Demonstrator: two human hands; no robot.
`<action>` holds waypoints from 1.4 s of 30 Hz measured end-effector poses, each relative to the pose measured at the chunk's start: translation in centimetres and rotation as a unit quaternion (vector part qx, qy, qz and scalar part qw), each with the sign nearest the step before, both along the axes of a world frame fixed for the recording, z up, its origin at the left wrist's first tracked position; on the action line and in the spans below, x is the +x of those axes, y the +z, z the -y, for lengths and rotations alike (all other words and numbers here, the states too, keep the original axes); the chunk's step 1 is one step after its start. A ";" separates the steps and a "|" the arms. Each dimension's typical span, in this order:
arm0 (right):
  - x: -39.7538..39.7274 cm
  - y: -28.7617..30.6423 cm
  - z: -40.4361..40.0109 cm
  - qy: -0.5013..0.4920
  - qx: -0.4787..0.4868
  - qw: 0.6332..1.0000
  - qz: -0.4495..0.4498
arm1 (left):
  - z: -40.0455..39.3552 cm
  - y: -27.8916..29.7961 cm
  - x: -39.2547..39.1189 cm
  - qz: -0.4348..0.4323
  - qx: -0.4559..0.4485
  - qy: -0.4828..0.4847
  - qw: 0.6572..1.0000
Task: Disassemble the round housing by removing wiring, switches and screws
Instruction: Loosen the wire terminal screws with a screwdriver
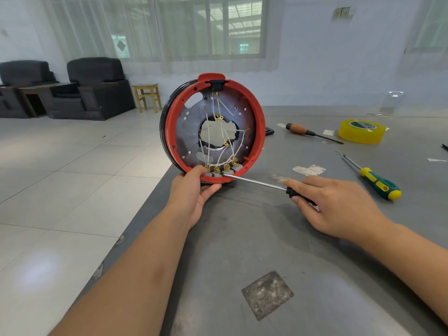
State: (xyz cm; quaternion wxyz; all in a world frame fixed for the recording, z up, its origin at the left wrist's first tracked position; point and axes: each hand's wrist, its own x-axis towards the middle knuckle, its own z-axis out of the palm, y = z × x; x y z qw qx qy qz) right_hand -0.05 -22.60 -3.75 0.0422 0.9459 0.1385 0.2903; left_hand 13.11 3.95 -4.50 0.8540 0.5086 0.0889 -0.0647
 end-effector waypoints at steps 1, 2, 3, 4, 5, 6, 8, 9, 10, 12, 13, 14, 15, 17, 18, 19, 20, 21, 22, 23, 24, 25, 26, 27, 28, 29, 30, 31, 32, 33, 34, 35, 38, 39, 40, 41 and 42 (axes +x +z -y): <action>0.0 0.0 0.0 0.001 0.000 1.000 -0.002 | 0.0 0.0 0.0 0.002 0.001 0.000 1.000; 0.0 -0.1 0.1 0.003 -0.001 1.000 -0.004 | 0.0 0.0 -0.1 0.003 0.001 -0.001 1.000; 0.0 -0.1 0.1 0.006 -0.004 1.000 -0.008 | 0.0 0.0 -0.1 0.003 0.000 -0.001 1.000; 0.1 -0.1 0.1 0.009 -0.007 1.000 -0.012 | 0.0 0.0 -0.1 0.002 -0.001 -0.002 1.000; 0.1 -0.2 0.2 0.013 -0.008 1.000 -0.015 | 0.0 0.1 -0.2 0.000 -0.002 -0.003 1.000; 0.1 -0.2 0.2 0.016 -0.007 1.000 -0.018 | 0.0 0.1 -0.2 -0.004 -0.006 -0.004 1.000; 0.0 -0.3 0.0 0.019 -0.003 1.000 -0.024 | -0.2 0.2 -0.3 -0.013 -0.023 -0.005 1.000; -0.1 -0.3 -0.1 0.020 0.000 0.999 -0.025 | -0.2 0.2 -0.3 -0.017 -0.031 -0.005 0.999; -0.1 -0.3 -0.2 0.022 0.003 0.999 -0.024 | -0.3 0.3 -0.3 -0.019 -0.037 -0.005 0.999; -0.2 -0.3 -0.5 0.026 0.004 0.999 -0.023 | -0.4 0.3 -0.4 -0.022 -0.047 -0.003 0.999; -0.2 -0.2 -0.6 0.025 0.005 0.999 -0.025 | -0.4 0.3 -0.4 -0.023 -0.053 -0.002 0.998; -0.2 -0.2 -0.6 0.024 0.006 0.999 -0.028 | -0.4 0.3 -0.5 -0.023 -0.060 -0.002 0.998; -0.2 -0.2 -0.7 0.023 0.009 0.999 -0.028 | -0.4 0.4 -0.5 -0.022 -0.068 -0.004 0.997; -0.3 -0.2 -0.9 0.021 0.019 0.999 -0.023 | -0.4 0.5 -0.6 -0.018 -0.083 -0.010 0.996; -0.4 -0.3 -1.1 0.019 0.023 0.999 -0.020 | -0.5 0.5 -0.7 -0.019 -0.091 -0.011 0.996; -0.4 -0.3 -1.3 0.017 0.025 0.999 -0.020 | -0.5 0.5 -0.7 -0.021 -0.097 -0.010 0.995; -0.4 -0.4 -1.4 0.017 0.028 0.999 -0.019 | -0.5 0.5 -0.7 -0.023 -0.102 -0.008 0.994; -0.4 -0.4 -1.5 0.018 0.030 0.999 -0.020 | -0.5 0.6 -0.7 -0.026 -0.107 -0.005 0.994; -0.5 -0.3 -1.6 0.019 0.033 0.999 -0.023 | -0.5 0.6 -0.6 -0.028 -0.111 -0.003 0.993; -0.5 -0.3 -1.7 0.019 0.037 0.999 -0.026 | -0.4 0.6 -0.7 -0.030 -0.114 -0.002 0.993; -0.6 -0.3 -1.8 0.019 0.041 0.998 -0.030 | -0.4 0.6 -0.7 -0.031 -0.115 0.000 0.993; -0.6 -0.3 -1.9 0.018 0.046 0.998 -0.036 | -0.4 0.7 -0.7 -0.031 -0.116 0.002 0.993; -0.6 -0.3 -2.0 0.017 0.051 0.998 -0.041 | -0.4 0.7 -0.7 -0.032 -0.116 0.005 0.993; -0.6 -0.3 -2.1 0.017 0.056 0.997 -0.045 | -0.3 0.7 -0.7 -0.034 -0.117 0.006 0.993; -0.6 -0.4 -2.2 0.017 0.063 0.997 -0.045 | -0.3 0.7 -0.7 -0.036 -0.118 0.006 0.992; -0.6 -0.5 -2.3 0.018 0.072 0.996 -0.045 | -0.3 0.8 -0.8 -0.038 -0.121 0.005 0.992; -0.6 -0.6 -2.4 0.017 0.081 0.996 -0.046 | -0.2 0.8 -0.8 -0.039 -0.124 0.004 0.992; -0.5 -0.7 -2.5 0.016 0.088 0.995 -0.049 | -0.2 0.9 -0.8 -0.041 -0.127 0.003 0.991; -0.5 -0.8 -2.6 0.017 0.094 0.994 -0.054 | -0.2 0.9 -0.9 -0.042 -0.131 0.003 0.991; -0.4 -0.9 -2.7 0.019 0.100 0.993 -0.057 | -0.1 0.9 -0.9 -0.043 -0.135 0.003 0.990; -0.4 -1.0 -2.8 0.021 0.106 0.992 -0.060 | -0.1 0.9 -0.9 -0.045 -0.139 0.002 0.989; -0.3 -1.1 -2.8 0.022 0.112 0.992 -0.061 | 0.0 0.9 -1.0 -0.046 -0.143 0.000 0.989; -0.2 -1.1 -2.9 0.019 0.121 0.990 -0.065 | 0.1 0.8 -1.2 -0.044 -0.143 -0.008 0.989; -0.2 -1.1 -2.8 0.017 0.121 0.990 -0.067 | 0.2 0.7 -1.3 -0.042 -0.139 -0.008 0.989; -0.2 -1.1 -2.8 0.016 0.122 0.990 -0.071 | 0.2 0.7 -1.3 -0.040 -0.134 -0.008 0.990; -0.3 -1.0 -2.7 0.015 0.122 0.990 -0.075 | 0.2 0.6 -1.3 -0.039 -0.131 -0.007 0.991; -0.3 -0.9 -2.7 0.014 0.122 0.989 -0.080 | 0.2 0.6 -1.3 -0.038 -0.127 -0.007 0.991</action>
